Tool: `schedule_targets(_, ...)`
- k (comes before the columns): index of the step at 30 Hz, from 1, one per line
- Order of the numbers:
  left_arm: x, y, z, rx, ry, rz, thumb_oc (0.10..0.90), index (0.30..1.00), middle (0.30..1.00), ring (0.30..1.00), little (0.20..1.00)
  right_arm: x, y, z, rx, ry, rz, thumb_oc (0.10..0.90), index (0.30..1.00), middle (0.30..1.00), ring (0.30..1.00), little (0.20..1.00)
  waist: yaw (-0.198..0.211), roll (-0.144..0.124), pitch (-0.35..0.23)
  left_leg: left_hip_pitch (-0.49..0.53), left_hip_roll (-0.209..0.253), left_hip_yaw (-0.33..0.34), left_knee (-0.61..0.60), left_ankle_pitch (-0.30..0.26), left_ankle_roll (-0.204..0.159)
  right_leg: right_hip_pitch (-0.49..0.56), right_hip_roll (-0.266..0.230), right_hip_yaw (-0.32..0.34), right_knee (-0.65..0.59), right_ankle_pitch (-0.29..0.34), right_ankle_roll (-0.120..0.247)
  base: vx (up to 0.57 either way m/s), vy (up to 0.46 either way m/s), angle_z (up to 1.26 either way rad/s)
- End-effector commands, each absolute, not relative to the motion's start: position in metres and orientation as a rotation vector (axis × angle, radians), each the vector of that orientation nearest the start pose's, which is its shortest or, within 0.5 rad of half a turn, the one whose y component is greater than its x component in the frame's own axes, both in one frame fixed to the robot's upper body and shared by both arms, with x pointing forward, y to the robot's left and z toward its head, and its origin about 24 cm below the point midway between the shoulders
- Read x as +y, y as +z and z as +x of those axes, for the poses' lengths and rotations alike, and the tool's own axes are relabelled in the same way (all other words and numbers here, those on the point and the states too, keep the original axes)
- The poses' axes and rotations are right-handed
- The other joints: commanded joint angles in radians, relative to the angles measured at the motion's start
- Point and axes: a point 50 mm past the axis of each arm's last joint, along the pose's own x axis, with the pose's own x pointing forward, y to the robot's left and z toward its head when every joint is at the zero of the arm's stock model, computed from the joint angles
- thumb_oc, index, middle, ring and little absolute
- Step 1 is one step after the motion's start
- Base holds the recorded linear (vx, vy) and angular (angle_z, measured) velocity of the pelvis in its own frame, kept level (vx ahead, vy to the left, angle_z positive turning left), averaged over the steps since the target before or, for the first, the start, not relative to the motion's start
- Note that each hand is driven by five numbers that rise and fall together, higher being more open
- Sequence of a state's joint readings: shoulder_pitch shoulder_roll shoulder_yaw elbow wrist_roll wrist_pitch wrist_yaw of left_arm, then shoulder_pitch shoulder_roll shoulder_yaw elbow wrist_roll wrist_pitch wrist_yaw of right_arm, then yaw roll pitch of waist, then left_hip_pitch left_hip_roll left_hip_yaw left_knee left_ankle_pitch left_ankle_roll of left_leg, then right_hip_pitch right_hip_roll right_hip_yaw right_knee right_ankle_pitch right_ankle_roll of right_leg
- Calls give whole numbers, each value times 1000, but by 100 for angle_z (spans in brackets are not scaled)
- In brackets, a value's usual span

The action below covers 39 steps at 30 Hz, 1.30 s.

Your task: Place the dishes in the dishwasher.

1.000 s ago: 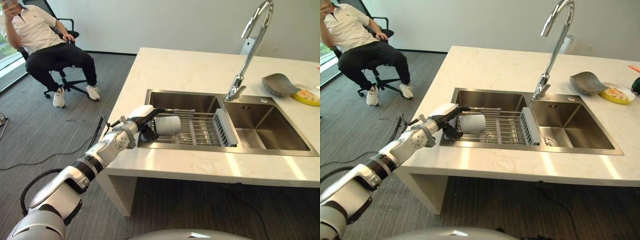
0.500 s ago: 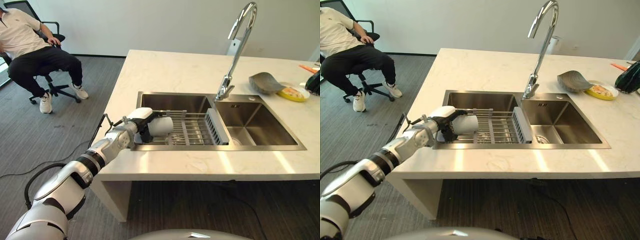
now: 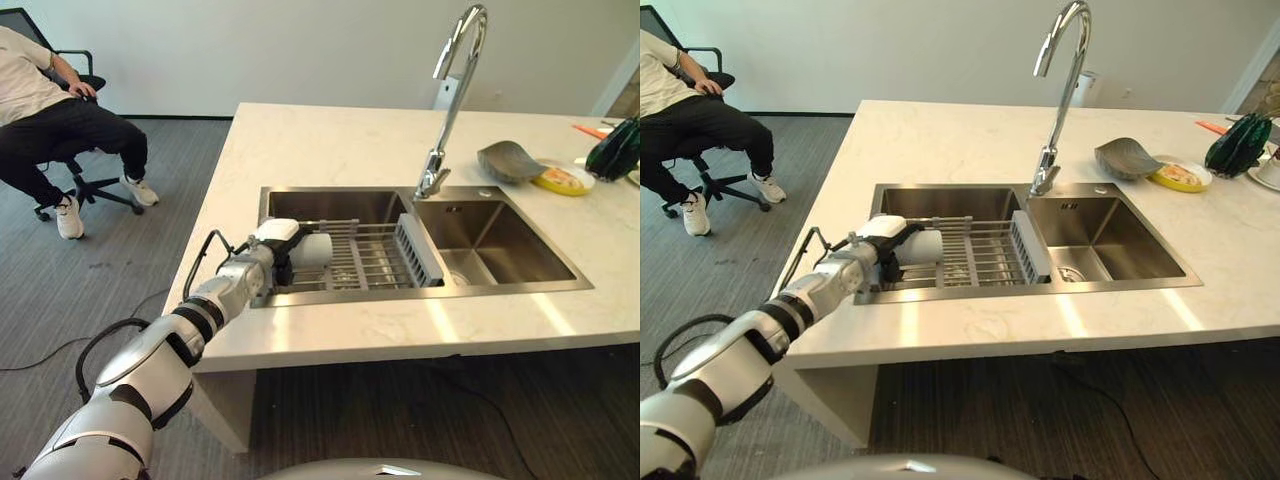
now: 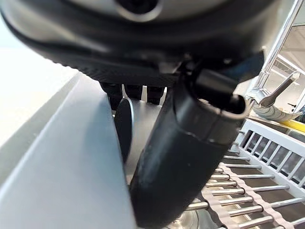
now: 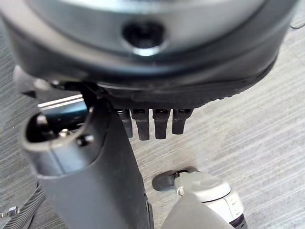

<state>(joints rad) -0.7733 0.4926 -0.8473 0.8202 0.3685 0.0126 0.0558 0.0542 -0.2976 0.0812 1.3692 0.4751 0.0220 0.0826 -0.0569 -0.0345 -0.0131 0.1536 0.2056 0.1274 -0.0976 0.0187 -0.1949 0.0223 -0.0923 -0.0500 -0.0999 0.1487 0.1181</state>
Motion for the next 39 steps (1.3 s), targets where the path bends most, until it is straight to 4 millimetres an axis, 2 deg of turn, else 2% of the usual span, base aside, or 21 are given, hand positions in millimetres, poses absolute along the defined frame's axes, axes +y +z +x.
schedule_targets(1,140,133,402,-118,-271,1464,800,900,900,900,900,-286,-153,64,1262,-441,112,800,900,900,900,900,32,85,82,-1,-17,-16,10,-71,67,-1,-33,-89,13,-96,106,-16,-3,-4)
schedule_targets(7,123,135,394,-187,-341,1466,800,900,900,900,900,-286,-153,62,1262,-459,131,800,900,900,900,900,34,93,96,-8,-23,-20,10,-71,70,-7,-40,-93,13,-93,108,0,0,0)
schedule_targets(11,110,120,386,-195,-435,1512,800,900,900,900,900,-286,-153,59,1268,-463,133,800,900,900,900,900,32,100,105,-11,-29,-21,10,-71,74,-10,-47,-95,13,-89,110,0,0,0)
schedule_targets(12,110,120,386,-195,-436,1512,733,799,799,799,799,-286,-153,59,1269,-463,133,800,900,900,900,900,32,99,105,-11,-29,-21,10,-71,74,-10,-47,-95,13,-89,111,0,0,0)
schedule_targets(13,108,117,384,-204,-451,1523,400,300,300,300,300,-286,-153,59,1268,-467,132,800,900,900,900,900,30,101,107,-11,-32,-18,10,-72,75,-12,-49,-95,13,-87,111,0,0,0)
schedule_targets(15,106,113,383,-205,-464,1533,400,300,300,300,300,-287,-153,58,1268,-467,125,800,900,900,900,900,26,103,109,-11,-33,-15,10,-72,76,-14,-51,-94,13,-86,112,0,0,0)
schedule_targets(18,101,118,382,-254,-468,1536,400,300,300,300,300,-290,-152,58,1266,-470,115,800,900,900,900,900,24,103,110,-10,-34,-14,10,-72,76,-14,-52,-94,13,-86,112,0,0,0)
schedule_targets(20,82,135,376,-431,-503,1531,400,300,300,300,300,-294,-151,54,1266,-481,100,800,900,900,900,900,17,101,108,-8,-36,-14,10,-73,76,-11,-54,-96,13,-87,111,0,0,0)
schedule_targets(21,79,137,375,-462,-506,1540,400,300,300,300,300,-295,-150,53,1265,-482,95,800,900,900,900,900,13,100,105,-7,-36,-15,10,-74,76,-10,-53,-95,13,-88,111,0,0,0)
schedule_targets(26,84,149,375,-562,-451,1596,400,300,300,300,300,-294,-151,47,1276,-490,85,800,900,900,900,900,5,94,91,-5,-37,-33,10,-74,77,-3,-47,-90,13,-95,107,6,-4,0)
schedule_targets(30,87,152,376,-576,-432,1596,400,300,300,300,300,-293,-152,45,1279,-489,84,800,900,900,900,900,2,92,88,-6,-36,-38,10,-74,76,-1,-46,-91,13,-97,106,6,-11,0)
schedule_targets(32,90,179,373,-697,-312,1496,400,300,300,300,300,-288,-155,36,1301,-482,76,800,900,900,900,900,3,83,75,-10,-24,-65,10,-64,68,16,-34,-100,13,-113,96,27,-79,3)
schedule_targets(37,95,195,368,-731,-215,1272,400,300,300,300,300,-285,-156,32,1311,-480,65,800,900,900,900,900,10,74,65,-21,-7,-101,10,-45,56,34,-18,-117,13,-132,78,9,-68,18)
schedule_targets(39,103,212,364,-744,-145,1055,400,300,300,300,300,-281,-158,32,1310,-475,75,800,900,900,900,900,26,70,64,-33,3,-128,10,-27,46,44,-3,-129,13,-142,64,2,-108,23)
